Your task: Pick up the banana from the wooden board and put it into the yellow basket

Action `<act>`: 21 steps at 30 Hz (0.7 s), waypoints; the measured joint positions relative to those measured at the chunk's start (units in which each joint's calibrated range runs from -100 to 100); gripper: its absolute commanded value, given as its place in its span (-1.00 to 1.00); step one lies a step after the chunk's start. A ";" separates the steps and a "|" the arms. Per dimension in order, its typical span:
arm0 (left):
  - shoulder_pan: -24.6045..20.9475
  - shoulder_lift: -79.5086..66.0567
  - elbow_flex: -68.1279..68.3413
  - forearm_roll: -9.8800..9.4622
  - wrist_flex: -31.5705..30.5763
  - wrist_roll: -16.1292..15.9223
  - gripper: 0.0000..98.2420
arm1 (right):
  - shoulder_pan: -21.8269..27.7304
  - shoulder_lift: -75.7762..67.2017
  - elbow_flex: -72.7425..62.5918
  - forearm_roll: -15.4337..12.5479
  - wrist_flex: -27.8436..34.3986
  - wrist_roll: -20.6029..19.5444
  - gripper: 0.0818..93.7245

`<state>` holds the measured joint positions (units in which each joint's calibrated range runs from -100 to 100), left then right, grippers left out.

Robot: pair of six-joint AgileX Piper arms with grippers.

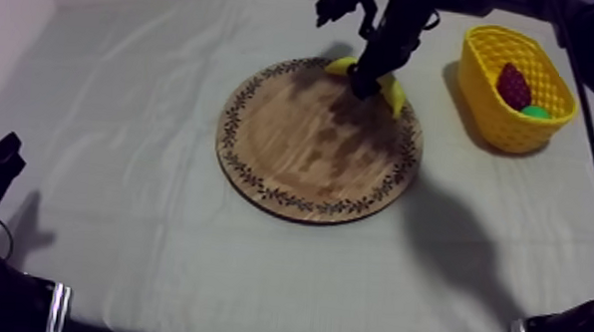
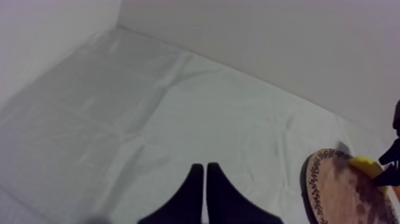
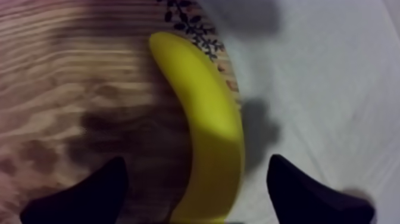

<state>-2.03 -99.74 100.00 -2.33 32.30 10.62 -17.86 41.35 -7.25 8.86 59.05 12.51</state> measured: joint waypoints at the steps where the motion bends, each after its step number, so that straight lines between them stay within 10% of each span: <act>1: 0.00 0.00 0.00 0.00 0.00 0.00 -1.00 | 0.00 0.52 -0.74 -0.04 0.33 0.00 0.69; 7: 0.00 0.00 0.00 0.00 0.00 0.00 -1.00 | 0.00 5.81 -6.13 0.21 1.77 -1.07 0.55; 15: 0.00 0.00 0.00 0.00 0.00 0.00 -1.00 | 0.19 9.13 -11.83 -2.04 5.22 0.40 -0.25; 21: 0.00 0.00 0.00 0.00 0.00 0.00 -1.00 | 0.41 9.49 -13.78 -2.49 6.62 0.83 -0.49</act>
<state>-2.03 -99.74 100.00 -2.33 32.30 10.62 -17.45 50.84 -21.03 6.37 65.67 13.34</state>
